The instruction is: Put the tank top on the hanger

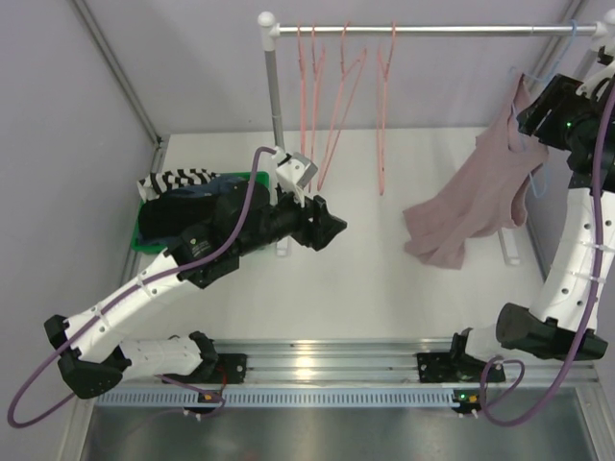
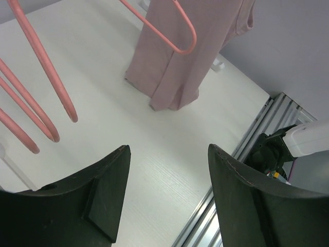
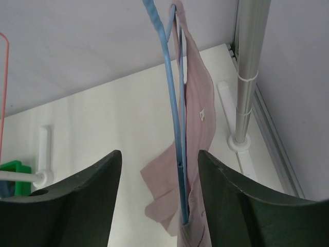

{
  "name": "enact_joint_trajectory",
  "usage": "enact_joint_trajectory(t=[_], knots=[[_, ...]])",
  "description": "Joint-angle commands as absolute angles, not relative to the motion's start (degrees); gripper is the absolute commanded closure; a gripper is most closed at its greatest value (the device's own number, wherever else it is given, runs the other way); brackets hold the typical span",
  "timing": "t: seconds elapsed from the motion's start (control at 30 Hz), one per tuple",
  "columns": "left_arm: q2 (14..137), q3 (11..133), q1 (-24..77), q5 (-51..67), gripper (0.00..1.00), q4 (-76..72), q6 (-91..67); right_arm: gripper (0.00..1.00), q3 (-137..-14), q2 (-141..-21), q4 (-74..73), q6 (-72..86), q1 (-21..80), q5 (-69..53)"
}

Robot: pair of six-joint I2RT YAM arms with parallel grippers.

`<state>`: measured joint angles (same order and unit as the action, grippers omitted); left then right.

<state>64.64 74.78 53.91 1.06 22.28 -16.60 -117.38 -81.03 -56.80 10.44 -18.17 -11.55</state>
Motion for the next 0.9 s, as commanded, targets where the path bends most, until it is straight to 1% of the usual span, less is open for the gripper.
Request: enact_joint_trajectory(t=[0.0, 0.07, 0.17, 0.3, 0.4, 0.53, 0.6, 0.63, 0.67, 0.7, 0.8, 0.87], knots=[[64.07, 74.53, 53.53, 1.58, 0.33, 19.77, -16.79, 0.38, -118.56, -78.05, -56.51, 10.72, -18.98, -10.46], [63.90, 74.36, 53.44, 1.49, 0.33, 19.95, -16.79, 0.32, -119.96, -77.78, -57.91, 10.72, -18.90, -9.41], [63.63, 74.01, 53.35, 1.23, 0.33, 20.04, -16.79, 0.28, -121.38, -76.91, -58.89, 10.72, -18.98, -10.10], [63.11, 73.74, 53.26, 1.23, 0.33, 20.30, -16.87, 0.25, -121.73, -74.62, -58.97, 11.07, -18.90, -11.69], [62.75, 73.30, 53.17, 0.79, 0.33, 20.48, -16.87, 0.24, -120.42, -71.99, -57.93, 11.95, -18.81, -17.46], [61.79, 72.60, 53.17, 0.53, 0.33, 20.74, -17.05, 0.23, -112.09, -64.80, -53.27, 15.80, -18.37, -24.42], [61.26, 71.90, 53.09, 0.53, 0.33, 20.65, -17.23, 0.25, -108.65, -62.41, -51.60, 17.13, -16.10, -25.49], [61.17, 71.72, 53.09, -1.13, 0.33, 20.92, -17.31, 0.25, -105.59, -60.05, -51.16, 17.92, -14.52, -24.10], [61.00, 71.46, 53.09, -1.23, 0.33, 21.00, -17.58, 0.24, -103.99, -58.90, -50.80, 18.02, -10.06, -22.69], [60.56, 71.11, 53.09, -1.40, 0.33, 21.01, -17.75, 0.24, -101.63, -56.89, -51.32, 18.19, -7.58, -18.24], [59.42, 69.97, 53.09, -2.55, 0.33, 21.27, -18.46, 0.24, -96.70, -53.37, -50.63, 19.42, 2.34, -13.29], [58.71, 68.91, 53.09, -4.04, 0.33, 21.44, -19.07, 0.24, -90.72, -51.34, -50.19, 19.86, 7.79, -9.69]])
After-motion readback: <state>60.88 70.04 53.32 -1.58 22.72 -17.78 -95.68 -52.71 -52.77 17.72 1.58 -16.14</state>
